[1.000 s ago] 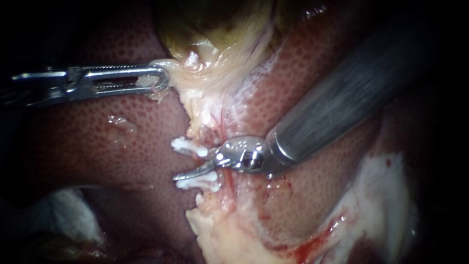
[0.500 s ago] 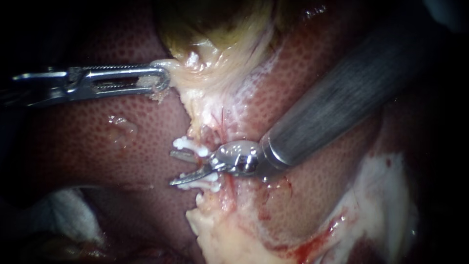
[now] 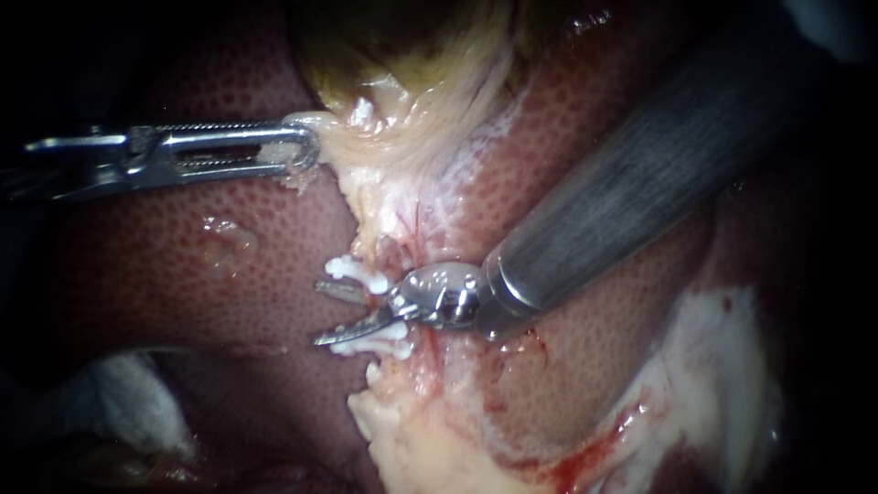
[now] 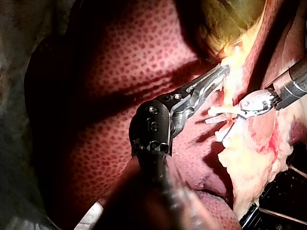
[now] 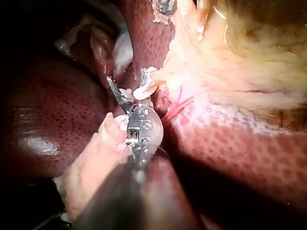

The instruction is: Go to the cutting position left tube

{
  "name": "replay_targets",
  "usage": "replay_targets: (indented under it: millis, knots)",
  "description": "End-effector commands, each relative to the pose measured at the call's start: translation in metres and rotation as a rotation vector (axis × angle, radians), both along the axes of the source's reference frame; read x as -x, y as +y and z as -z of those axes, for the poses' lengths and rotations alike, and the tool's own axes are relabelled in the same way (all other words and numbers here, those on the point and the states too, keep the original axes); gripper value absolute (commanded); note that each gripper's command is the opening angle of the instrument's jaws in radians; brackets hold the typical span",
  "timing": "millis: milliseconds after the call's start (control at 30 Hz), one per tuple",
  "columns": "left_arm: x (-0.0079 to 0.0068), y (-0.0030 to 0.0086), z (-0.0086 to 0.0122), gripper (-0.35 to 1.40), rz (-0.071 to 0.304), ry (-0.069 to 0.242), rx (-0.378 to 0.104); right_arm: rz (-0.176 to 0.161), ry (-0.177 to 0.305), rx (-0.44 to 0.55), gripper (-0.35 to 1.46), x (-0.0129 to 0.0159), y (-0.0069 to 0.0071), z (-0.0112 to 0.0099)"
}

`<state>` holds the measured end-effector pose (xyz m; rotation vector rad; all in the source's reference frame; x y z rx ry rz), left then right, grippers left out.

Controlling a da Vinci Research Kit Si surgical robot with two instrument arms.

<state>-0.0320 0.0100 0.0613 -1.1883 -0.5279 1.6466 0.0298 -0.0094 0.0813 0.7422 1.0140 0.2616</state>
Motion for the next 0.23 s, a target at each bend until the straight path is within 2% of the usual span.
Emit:
replay_targets:
  millis: [33, 233]
  knots:
    - [0.0000, 0.0000, 0.0000, -0.35, -0.001, -0.001, -0.001, 0.001, 0.000, 0.000, 1.25, 0.0000, 0.0000, 0.0001]
    - [0.0000, 0.0000, 0.0000, -0.35, -0.001, -0.001, -0.001, 0.001, 0.001, 0.000, 1.25, 0.0001, 0.0000, 0.0000]
